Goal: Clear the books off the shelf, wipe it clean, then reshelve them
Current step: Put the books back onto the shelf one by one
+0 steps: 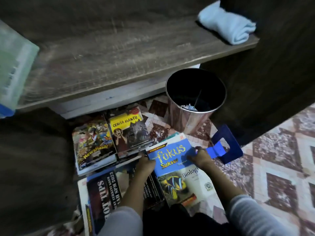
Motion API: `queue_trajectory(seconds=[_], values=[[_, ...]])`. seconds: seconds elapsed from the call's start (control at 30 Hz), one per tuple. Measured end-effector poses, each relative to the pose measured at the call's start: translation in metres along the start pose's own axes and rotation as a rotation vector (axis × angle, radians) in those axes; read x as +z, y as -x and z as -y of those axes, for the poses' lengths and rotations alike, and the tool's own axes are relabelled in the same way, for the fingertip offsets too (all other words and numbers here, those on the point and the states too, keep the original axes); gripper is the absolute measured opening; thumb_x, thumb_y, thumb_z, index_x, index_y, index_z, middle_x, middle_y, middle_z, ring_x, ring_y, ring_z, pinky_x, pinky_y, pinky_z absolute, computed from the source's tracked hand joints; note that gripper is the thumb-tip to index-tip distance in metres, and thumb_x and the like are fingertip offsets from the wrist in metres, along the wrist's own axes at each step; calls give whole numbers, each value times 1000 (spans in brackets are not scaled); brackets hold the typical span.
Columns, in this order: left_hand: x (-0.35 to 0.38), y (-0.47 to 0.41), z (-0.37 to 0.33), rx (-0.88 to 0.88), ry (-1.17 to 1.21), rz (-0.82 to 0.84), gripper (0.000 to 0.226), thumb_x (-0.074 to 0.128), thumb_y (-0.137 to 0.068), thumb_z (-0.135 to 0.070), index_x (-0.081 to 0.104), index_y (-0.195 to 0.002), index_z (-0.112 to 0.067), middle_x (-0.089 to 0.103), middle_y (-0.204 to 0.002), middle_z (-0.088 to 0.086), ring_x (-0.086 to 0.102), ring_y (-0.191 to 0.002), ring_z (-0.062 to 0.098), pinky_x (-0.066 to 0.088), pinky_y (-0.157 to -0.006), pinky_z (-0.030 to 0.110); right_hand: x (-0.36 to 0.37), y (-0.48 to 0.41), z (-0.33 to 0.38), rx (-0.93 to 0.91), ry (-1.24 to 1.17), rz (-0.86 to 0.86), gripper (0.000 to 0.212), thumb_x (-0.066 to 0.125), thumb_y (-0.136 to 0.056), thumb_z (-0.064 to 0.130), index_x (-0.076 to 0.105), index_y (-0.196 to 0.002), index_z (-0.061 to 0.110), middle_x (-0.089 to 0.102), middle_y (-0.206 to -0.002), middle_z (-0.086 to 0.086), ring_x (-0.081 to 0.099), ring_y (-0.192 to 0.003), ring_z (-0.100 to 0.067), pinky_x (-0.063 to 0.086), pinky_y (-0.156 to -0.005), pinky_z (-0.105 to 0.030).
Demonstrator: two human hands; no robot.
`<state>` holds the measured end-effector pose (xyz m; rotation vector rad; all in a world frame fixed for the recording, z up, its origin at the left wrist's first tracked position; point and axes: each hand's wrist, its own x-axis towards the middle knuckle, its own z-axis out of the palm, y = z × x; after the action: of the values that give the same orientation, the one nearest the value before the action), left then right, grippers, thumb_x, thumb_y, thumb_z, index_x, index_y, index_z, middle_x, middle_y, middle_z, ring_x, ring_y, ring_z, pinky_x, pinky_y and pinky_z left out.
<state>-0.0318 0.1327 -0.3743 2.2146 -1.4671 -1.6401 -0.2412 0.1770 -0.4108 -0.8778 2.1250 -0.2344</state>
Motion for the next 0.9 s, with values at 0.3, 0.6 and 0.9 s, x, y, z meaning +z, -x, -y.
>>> queue_trajectory(seconds=[0.3, 0.6, 0.9], values=[[52, -46, 23, -133, 96, -101, 39, 45, -88, -8, 55, -125, 1, 52, -127, 23, 53, -111, 40, 48, -82, 45, 27, -27, -26, 31, -12, 45, 59, 73, -80, 39, 47, -117, 2, 49, -119, -16, 51, -105, -34, 42, -82, -36], [67, -39, 16, 4, 116, -92, 43, 48, -86, -3, 51, -128, -11, 59, -116, 18, 57, -102, 37, 48, -78, 41, 24, -25, -29, 108, -263, -57, 44, 77, -78, 16, 52, -111, 1, 58, -108, -15, 53, -88, -25, 39, -65, -28], [88, -27, 1, -44, 266, -220, 65, 46, -88, 3, 21, -148, -3, 15, -152, 15, 38, -129, 33, 36, -99, 31, 17, -28, -25, 120, -241, 47, 36, 76, -77, 14, 52, -103, 7, 61, -101, -10, 60, -91, -27, 49, -74, -36]])
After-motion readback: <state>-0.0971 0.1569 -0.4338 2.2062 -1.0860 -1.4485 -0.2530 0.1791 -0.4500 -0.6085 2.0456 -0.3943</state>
